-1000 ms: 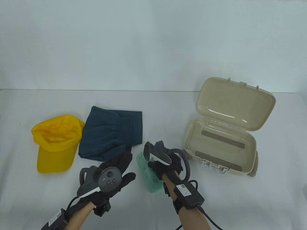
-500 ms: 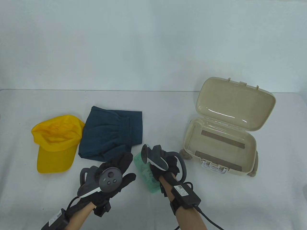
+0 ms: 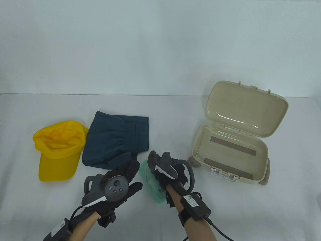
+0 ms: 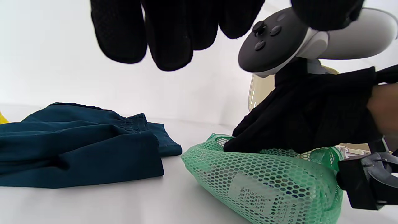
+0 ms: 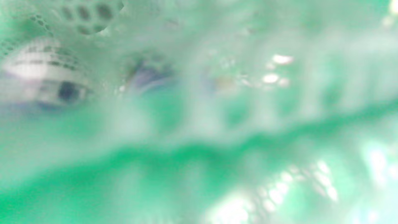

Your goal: Pack suitcase

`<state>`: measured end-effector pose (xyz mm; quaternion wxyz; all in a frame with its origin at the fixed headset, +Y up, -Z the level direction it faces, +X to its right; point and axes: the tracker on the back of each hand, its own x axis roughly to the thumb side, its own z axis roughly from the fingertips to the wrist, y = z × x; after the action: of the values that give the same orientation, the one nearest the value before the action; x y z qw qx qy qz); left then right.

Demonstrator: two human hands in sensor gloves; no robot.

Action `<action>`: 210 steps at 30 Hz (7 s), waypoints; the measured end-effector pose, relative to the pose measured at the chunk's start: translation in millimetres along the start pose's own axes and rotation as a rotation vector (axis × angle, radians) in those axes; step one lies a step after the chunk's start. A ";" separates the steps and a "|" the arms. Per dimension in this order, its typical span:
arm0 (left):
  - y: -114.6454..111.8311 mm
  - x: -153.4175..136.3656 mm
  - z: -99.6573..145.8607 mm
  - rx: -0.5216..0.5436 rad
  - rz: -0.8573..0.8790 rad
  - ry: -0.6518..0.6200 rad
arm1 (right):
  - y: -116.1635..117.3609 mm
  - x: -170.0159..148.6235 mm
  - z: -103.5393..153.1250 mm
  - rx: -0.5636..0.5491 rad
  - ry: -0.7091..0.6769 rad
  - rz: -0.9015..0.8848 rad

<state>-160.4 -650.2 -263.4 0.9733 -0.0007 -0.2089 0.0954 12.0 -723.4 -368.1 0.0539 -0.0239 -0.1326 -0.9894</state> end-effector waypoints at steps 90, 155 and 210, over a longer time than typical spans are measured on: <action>-4.2 -18.0 -5.1 -0.066 -0.012 0.092 | -59.9 -316.3 -26.7 -0.026 0.625 -0.120; -42.6 -111.1 -238.0 -0.230 -0.338 0.519 | -37.8 -127.6 106.5 -0.368 -0.282 -0.303; 151.8 34.3 -124.4 0.432 -0.433 0.288 | -31.6 -132.6 98.5 -0.297 -0.248 -0.312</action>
<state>-107.2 -490.0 -369.3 0.9681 0.2364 -0.0395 -0.0725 143.3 -653.6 -289.5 -0.1204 -0.1318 0.0066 -0.9839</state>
